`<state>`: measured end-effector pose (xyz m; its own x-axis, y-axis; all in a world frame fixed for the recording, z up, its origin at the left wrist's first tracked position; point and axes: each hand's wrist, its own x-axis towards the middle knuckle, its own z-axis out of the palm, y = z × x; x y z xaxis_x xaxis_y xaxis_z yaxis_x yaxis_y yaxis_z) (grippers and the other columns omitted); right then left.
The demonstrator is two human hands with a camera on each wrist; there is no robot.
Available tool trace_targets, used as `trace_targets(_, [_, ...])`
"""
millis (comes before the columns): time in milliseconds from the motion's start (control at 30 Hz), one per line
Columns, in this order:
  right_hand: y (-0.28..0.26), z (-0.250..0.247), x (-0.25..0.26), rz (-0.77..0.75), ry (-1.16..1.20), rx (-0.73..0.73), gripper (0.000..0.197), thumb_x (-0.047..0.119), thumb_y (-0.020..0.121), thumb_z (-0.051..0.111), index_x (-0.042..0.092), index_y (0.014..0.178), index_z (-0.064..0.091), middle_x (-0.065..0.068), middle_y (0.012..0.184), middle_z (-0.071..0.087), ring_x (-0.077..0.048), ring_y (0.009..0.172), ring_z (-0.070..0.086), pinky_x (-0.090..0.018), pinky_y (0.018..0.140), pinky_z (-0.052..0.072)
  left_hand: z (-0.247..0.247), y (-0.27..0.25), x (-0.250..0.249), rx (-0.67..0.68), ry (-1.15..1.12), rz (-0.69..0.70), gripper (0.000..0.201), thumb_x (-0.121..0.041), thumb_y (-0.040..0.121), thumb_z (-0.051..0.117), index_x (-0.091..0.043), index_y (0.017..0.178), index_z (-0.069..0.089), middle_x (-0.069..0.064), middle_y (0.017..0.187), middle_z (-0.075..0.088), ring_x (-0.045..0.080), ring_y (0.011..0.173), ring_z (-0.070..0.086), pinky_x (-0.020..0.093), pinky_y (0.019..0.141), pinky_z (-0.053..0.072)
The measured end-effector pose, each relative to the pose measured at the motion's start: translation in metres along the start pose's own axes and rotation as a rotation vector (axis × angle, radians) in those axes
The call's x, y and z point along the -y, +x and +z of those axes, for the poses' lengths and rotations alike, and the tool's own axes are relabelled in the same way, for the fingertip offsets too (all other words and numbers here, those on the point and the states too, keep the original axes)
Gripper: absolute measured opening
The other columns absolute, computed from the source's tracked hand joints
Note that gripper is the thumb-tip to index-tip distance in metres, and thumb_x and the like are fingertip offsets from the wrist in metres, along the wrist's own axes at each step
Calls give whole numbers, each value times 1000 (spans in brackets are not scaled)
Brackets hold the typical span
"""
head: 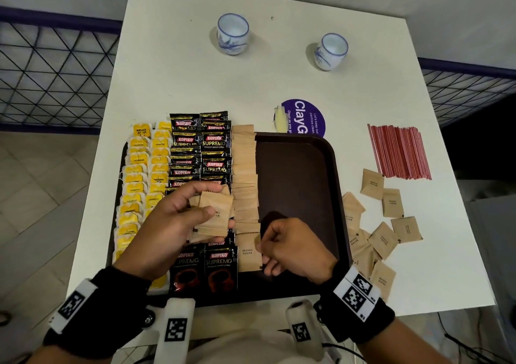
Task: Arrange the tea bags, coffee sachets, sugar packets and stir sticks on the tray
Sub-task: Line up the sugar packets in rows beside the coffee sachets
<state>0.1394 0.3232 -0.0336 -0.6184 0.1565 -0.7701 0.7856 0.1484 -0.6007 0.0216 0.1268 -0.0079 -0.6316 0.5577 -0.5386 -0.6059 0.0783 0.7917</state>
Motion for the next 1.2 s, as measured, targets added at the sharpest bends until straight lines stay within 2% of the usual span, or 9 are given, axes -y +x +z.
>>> trace_targets(200, [-5, 2, 4, 5, 16, -28, 22, 23, 93, 69, 4, 85, 62, -18, 72, 72, -30, 60, 71, -42, 62, 59, -2, 0, -2, 25, -23, -13, 37, 8, 98, 46, -13, 122, 65, 17, 114, 74, 43, 97, 74, 49, 71, 64])
trace_targets(333, [-6, 1, 7, 15, 3, -54, 24, 26, 91, 71, 6, 82, 61, -20, 73, 72, -31, 59, 71, -42, 60, 59, -3, 1, -3, 65, -39, -29, 50, 16, 94, 38, -13, 124, 64, 15, 117, 73, 44, 101, 72, 53, 76, 61])
trace_targets(433, [-9, -5, 12, -32, -50, -144, 22, 27, 89, 73, 9, 81, 63, -17, 70, 73, -32, 60, 72, -41, 57, 58, -1, 2, -2, 75, -3, -14, 56, 22, 90, 41, -17, 122, 67, 11, 117, 74, 37, 100, 74, 52, 80, 62])
trace_targets(567, [-13, -14, 32, -254, 46, -243, 7, 15, 91, 71, 14, 90, 64, -6, 77, 69, -20, 51, 65, -31, 43, 50, 3, 4, 0, 53, 86, 30, 53, 19, 89, 56, -25, 116, 70, 3, 110, 75, 26, 98, 74, 41, 74, 63])
trace_targets(667, [-13, -15, 46, -332, 179, -192, 11, 13, 88, 74, 11, 93, 65, -15, 83, 65, -24, 55, 63, -26, 42, 45, 8, 4, -1, 47, 75, 46, 48, 15, 90, 60, -22, 117, 69, 3, 108, 74, 26, 99, 74, 37, 71, 64])
trace_targets(800, [-10, -12, 53, -311, 234, -132, 11, 5, 89, 72, -2, 89, 64, -21, 73, 67, -23, 54, 63, -24, 41, 44, 12, 4, -2, 55, 104, 76, 48, 15, 89, 62, -22, 119, 68, 3, 110, 73, 24, 100, 74, 36, 71, 64])
trace_targets(900, [-8, -11, 52, -292, 288, -132, 10, 0, 89, 70, -7, 90, 64, -23, 69, 66, -22, 53, 63, -24, 41, 45, 13, 4, -1, 61, 139, 85, 49, 16, 87, 64, -20, 121, 66, -4, 106, 74, 21, 97, 74, 35, 70, 64])
trace_targets(1100, [-12, -18, 49, -250, 395, -98, 8, -6, 88, 68, -10, 92, 62, -19, 67, 64, -23, 55, 67, -25, 45, 52, 14, 4, 0, 36, 128, 93, 45, 12, 88, 65, -19, 119, 68, 1, 115, 72, 25, 99, 75, 39, 70, 64])
trace_targets(1200, [-17, -27, 36, -220, 426, -96, 10, -9, 87, 67, -4, 92, 60, -18, 69, 64, -25, 55, 68, -26, 47, 55, 8, 4, 0, 15, 86, 80, 44, 11, 91, 61, -25, 114, 71, 7, 117, 72, 31, 97, 76, 43, 73, 64])
